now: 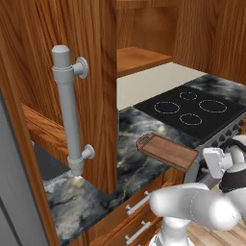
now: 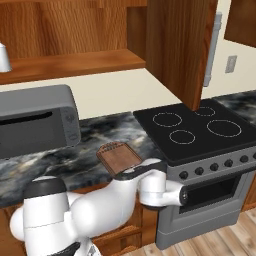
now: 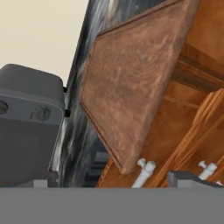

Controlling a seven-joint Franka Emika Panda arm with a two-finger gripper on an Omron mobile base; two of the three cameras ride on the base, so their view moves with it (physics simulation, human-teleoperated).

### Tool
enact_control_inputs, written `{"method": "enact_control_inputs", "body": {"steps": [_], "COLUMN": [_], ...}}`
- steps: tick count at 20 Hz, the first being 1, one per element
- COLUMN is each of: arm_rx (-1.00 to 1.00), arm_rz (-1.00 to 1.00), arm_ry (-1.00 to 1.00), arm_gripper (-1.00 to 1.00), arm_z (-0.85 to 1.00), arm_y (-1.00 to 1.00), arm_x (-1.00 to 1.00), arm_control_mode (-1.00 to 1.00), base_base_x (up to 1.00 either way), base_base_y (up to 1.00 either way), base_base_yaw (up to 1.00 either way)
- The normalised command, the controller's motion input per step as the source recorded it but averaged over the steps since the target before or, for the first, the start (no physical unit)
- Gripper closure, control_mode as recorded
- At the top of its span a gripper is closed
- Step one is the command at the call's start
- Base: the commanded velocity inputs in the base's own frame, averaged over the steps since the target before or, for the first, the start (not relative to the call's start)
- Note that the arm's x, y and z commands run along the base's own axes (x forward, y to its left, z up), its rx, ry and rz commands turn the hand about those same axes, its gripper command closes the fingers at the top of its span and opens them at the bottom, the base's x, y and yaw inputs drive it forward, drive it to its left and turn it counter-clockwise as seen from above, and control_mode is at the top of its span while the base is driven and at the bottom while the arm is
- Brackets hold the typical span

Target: Move the cutting board and knife to the sink. Then move spray from the cabinet to the counter.

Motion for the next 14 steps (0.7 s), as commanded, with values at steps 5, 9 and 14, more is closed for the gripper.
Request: {"method": "enact_control_inputs", "body": {"steps": [5, 9, 14], "arm_rx": [0.11, 0.01, 0.01], "arm_rz": [0.0, 0.0, -0.01], "arm_ry": [0.0, 0.0, 0.0], "arm_gripper": [-1.0, -1.0, -1.0], "arm_z": [-0.2, -0.13, -0.02], "arm_y": [-0.24, -0.08, 0.0], "arm_x": [0.0, 0.02, 0.05], "arm_control_mode": [-1.0, -1.0, -1.0], "base_base_x": [0.0, 0.0, 0.0], "base_base_y": [0.0, 0.0, 0.0], "base_base_yaw": [0.0, 0.0, 0.0]}}
